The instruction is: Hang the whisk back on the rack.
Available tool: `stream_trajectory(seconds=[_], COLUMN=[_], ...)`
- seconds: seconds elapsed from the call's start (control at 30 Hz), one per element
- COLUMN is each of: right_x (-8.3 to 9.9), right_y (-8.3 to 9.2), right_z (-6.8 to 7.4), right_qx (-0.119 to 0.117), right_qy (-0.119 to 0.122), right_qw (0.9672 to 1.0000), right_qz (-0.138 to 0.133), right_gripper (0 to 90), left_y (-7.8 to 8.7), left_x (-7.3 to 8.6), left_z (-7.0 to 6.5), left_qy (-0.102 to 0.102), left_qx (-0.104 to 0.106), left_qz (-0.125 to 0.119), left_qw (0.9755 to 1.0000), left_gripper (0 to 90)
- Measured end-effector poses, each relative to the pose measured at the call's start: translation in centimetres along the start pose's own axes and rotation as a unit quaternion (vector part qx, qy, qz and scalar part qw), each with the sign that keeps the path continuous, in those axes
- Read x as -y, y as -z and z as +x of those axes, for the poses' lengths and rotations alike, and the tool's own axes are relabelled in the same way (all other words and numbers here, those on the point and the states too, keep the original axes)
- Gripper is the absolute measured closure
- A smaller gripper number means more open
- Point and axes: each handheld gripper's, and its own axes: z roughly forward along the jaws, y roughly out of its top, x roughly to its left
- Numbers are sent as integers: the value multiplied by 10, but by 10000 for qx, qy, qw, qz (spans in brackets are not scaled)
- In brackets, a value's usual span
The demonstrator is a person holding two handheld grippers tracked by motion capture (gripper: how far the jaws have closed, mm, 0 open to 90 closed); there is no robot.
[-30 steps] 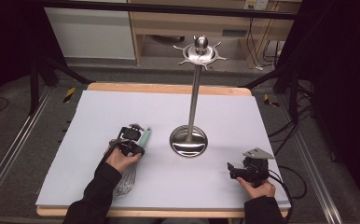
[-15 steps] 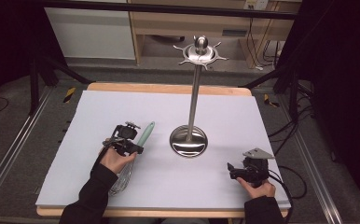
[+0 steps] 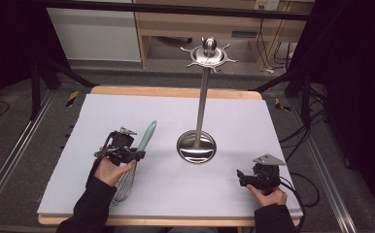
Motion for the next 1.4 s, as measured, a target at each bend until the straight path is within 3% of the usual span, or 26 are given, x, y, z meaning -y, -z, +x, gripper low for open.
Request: stream_trajectory(seconds=[0.2,0.5,0.93,1.4], right_x=[0,0,0,0], right_y=[0,0,0,0], right_z=[0,0,1,1], right_qx=[-5,2,6,8], right_qy=[-15,-4,-10,1], right_qw=[10000,10000,10000,10000], right_qz=[11,4,11,-15], right_gripper=[126,126,126,126], left_y=[12,32,56,77], left_x=[5,14,27,25], left_z=[0,0,2,-2], left_qy=[-33,-27,-13,-22], left_qx=[-11,40,68,55], left_qz=[-337,-898,-1514,-2097], left_qw=[9994,9959,9884,9777], left_gripper=[691,691,691,691])
